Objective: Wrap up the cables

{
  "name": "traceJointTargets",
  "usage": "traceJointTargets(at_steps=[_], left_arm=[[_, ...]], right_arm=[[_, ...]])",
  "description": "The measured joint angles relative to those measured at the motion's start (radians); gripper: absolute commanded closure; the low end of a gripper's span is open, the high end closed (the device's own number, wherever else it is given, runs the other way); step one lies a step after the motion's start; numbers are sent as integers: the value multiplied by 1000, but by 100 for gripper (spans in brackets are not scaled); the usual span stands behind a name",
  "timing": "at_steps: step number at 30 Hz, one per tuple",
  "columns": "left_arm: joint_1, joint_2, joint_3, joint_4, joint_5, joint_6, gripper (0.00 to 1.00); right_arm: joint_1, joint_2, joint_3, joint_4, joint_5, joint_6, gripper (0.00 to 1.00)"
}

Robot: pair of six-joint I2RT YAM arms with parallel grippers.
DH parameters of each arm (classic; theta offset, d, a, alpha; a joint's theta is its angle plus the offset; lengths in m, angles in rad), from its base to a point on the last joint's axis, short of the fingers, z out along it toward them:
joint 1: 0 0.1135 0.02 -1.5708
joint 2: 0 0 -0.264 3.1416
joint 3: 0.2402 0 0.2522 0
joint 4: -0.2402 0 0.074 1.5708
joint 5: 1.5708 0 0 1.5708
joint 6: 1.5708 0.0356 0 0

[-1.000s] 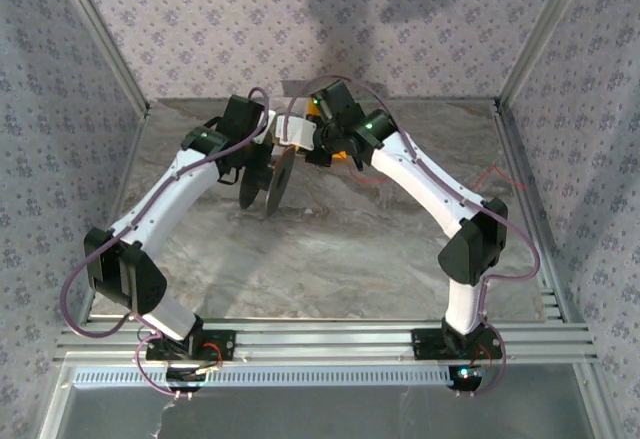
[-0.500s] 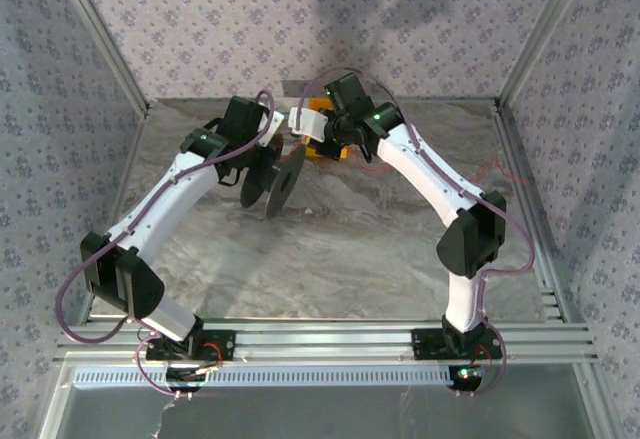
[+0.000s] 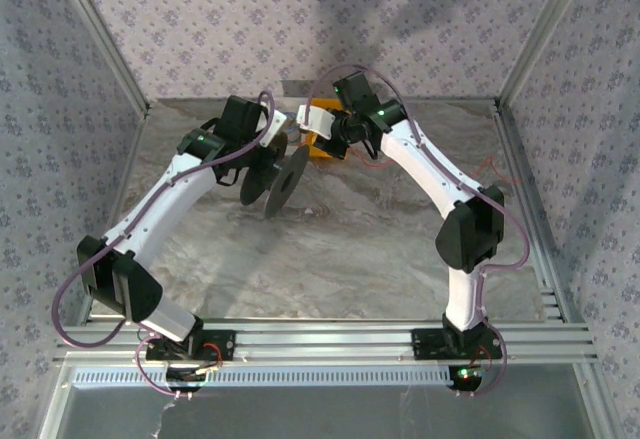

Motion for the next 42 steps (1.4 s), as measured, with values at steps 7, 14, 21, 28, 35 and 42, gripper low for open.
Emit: traceJointTargets(at_steps=[7,14,21,28,35,42], left_arm=[[1,-29,0,-51,29,17,100],[10,-50,0,-76,53,25,100],[45,-72,0,-78,106,29,100],[98,-106,0,-89,181,36,100],[143,-142,0,-95,278,35,100],[216,-169,0,-82,417,9,100]], right_arm=[[-35,-26,-108,54,-9,34,74],[-81,-89,-212,98,-29,66,69],[-116,-139,-300,140,-63,93,61],[-156,-145,-363,161,-79,105,52],[-184,-145,-404,192,-97,121,54],[-199,-144,-434,220,-127,152,96]])
